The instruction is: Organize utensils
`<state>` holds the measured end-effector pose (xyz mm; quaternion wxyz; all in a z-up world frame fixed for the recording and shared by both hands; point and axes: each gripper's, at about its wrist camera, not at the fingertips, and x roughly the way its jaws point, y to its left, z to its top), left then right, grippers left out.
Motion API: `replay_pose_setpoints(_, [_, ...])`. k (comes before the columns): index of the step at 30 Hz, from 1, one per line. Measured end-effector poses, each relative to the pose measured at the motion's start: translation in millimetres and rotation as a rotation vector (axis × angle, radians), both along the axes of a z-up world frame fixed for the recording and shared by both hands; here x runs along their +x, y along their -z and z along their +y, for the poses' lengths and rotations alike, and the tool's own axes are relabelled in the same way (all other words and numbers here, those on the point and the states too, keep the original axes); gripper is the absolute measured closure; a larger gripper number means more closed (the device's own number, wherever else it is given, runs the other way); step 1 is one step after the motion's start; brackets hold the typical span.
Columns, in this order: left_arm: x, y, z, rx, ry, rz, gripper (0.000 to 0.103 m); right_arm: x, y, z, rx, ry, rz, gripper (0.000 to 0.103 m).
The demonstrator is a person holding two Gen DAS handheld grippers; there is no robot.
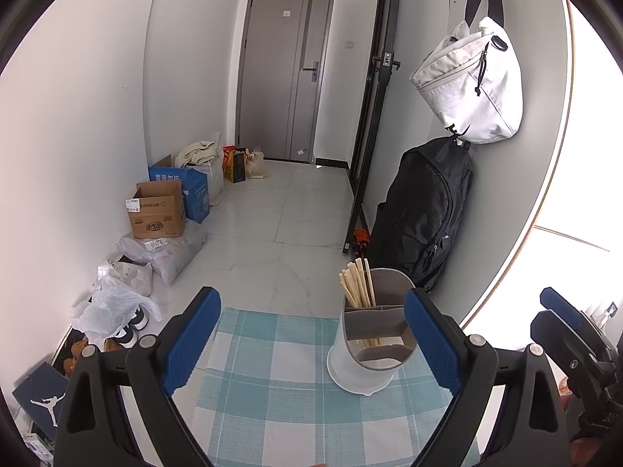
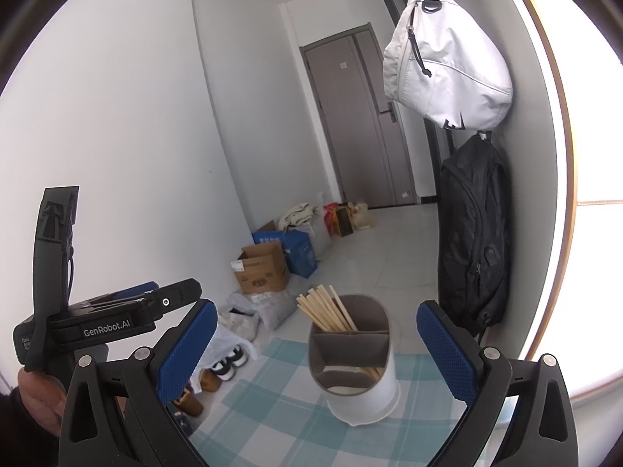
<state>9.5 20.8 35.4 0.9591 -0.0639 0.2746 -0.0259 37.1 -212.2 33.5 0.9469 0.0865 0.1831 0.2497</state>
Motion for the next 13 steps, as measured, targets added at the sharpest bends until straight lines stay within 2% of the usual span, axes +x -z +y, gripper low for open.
replay_pose_setpoints(13, [5.7, 8.3, 1.8, -0.009, -0.003, 0.010, 0.010, 4.4, 10.0, 0.0, -0.004, -0.001, 0.023, 0.000])
